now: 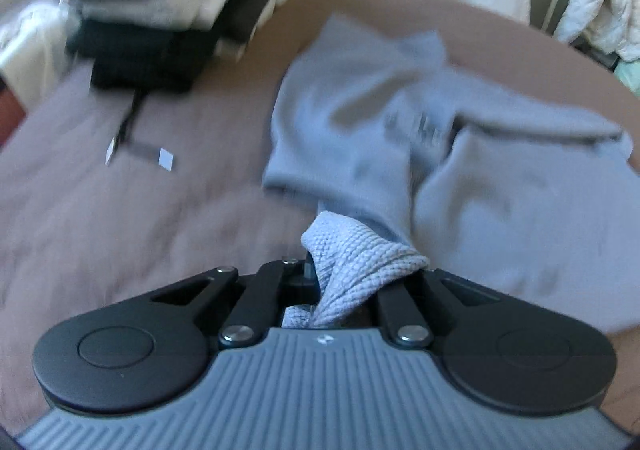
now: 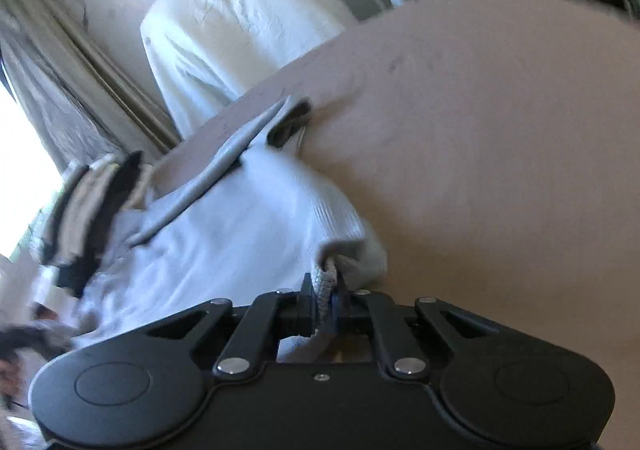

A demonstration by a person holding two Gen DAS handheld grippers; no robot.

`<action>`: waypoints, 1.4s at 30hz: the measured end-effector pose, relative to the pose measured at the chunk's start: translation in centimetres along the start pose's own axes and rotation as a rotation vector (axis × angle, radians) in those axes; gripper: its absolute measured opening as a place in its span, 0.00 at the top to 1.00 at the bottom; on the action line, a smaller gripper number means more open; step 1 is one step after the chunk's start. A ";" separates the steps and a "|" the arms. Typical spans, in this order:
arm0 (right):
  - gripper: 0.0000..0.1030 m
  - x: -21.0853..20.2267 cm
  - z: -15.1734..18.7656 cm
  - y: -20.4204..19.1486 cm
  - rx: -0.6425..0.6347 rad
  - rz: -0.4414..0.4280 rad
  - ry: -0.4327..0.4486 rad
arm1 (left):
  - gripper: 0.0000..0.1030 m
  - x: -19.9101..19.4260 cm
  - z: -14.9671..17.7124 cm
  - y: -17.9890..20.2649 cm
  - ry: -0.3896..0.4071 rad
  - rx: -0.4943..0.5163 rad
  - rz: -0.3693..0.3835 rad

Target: Fold clothes

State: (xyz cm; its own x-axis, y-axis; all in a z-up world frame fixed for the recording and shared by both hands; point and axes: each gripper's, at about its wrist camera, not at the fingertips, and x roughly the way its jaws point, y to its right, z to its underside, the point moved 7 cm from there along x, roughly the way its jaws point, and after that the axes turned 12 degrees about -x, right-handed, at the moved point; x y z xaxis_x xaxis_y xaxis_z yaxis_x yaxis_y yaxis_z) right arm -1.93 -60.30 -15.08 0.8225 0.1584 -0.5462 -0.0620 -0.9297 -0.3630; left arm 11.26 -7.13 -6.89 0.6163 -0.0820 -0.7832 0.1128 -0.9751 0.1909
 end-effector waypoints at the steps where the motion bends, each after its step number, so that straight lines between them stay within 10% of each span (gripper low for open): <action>1: 0.92 -0.4 -1.5 -0.1 -0.017 -0.005 0.039 | 0.96 -0.4 -1.0 0.5 0.038 0.010 -0.007; 7: 0.92 -2.8 -8.5 -2.8 -0.149 -0.067 0.221 | 0.96 -1.8 -4.4 1.8 0.222 0.042 -0.081; 14: 0.92 0.2 -6.5 -2.3 -0.167 0.021 0.075 | 0.96 1.6 0.3 -0.6 0.061 -0.015 -0.082; 22: 0.92 -8.4 -10.0 -4.0 -0.096 -0.280 0.246 | 0.96 -8.2 -1.2 -2.3 0.149 -0.235 0.172; 25: 0.92 -7.4 -8.6 -2.0 -0.090 -0.177 0.174 | 0.96 -6.2 0.9 -3.6 0.012 -0.289 0.174; 30: 0.92 -1.6 -0.1 -0.4 -0.240 0.159 -0.219 | 0.96 -0.4 6.6 -4.4 -0.244 -0.334 0.099; 33: 0.91 -0.5 2.5 0.3 -0.242 0.224 -0.242 | 0.96 1.9 8.7 -5.0 -0.287 -0.422 0.085; 38: 0.92 -2.2 0.7 0.8 -0.128 0.168 -0.158 | 0.96 -0.7 6.5 -4.6 -0.167 -0.380 0.088; 42: 0.92 -5.5 -0.1 -0.1 0.019 -0.147 -0.106 | 0.96 -2.5 5.8 -4.6 -0.138 -0.381 0.092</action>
State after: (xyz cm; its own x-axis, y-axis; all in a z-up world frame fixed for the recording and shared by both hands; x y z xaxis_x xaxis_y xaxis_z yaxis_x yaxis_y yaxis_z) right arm -6.41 -61.15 -12.01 0.7596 0.3267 -0.5624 0.0427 -0.8879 -0.4581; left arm 4.65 -3.60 -9.27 0.5304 -0.2175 -0.8194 0.3579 -0.8187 0.4490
